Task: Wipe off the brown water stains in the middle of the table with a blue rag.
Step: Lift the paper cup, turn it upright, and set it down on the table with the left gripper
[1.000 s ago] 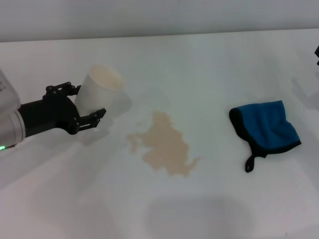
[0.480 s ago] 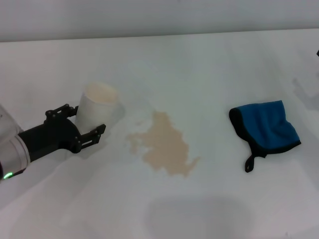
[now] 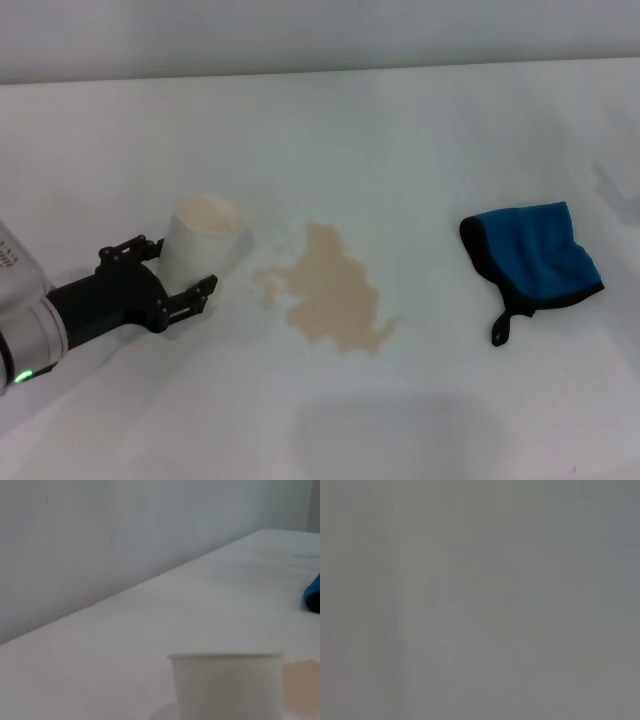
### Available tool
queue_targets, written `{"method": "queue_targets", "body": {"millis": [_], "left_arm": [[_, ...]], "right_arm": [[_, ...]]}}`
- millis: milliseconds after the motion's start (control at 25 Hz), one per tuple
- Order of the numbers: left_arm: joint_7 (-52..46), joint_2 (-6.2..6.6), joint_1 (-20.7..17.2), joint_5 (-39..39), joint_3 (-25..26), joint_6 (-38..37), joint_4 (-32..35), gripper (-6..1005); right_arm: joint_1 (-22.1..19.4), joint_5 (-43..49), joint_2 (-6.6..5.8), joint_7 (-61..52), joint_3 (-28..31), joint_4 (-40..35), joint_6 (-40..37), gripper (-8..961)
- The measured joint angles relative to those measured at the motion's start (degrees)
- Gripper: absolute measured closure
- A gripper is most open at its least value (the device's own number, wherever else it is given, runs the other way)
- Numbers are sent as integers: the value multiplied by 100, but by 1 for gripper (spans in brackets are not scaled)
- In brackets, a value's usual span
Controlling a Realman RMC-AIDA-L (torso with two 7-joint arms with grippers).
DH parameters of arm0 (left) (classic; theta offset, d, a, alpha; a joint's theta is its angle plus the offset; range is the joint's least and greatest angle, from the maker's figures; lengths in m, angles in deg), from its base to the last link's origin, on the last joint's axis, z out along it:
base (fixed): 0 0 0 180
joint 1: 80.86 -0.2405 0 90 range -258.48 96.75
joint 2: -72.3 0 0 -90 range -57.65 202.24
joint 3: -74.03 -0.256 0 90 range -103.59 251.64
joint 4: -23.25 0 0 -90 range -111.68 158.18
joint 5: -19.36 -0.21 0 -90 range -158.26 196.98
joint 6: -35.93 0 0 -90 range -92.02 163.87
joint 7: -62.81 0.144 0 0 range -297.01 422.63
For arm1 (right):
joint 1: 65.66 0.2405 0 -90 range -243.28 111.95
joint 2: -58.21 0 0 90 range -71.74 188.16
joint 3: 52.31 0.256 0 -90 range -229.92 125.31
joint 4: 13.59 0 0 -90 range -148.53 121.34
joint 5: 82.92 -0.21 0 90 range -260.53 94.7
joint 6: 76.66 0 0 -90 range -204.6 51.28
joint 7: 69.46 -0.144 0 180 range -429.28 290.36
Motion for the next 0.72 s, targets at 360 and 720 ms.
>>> {"method": "queue_targets", "body": {"millis": [360, 720], "left_arm": [[86, 0, -8, 6, -4, -34, -134, 258], [145, 0, -15, 9, -3, -108, -167, 258]], "right_arm": [[-92, 0, -1, 0, 33, 0, 0, 169], [-85, 0, -9, 0, 15, 0, -11, 170]]}}
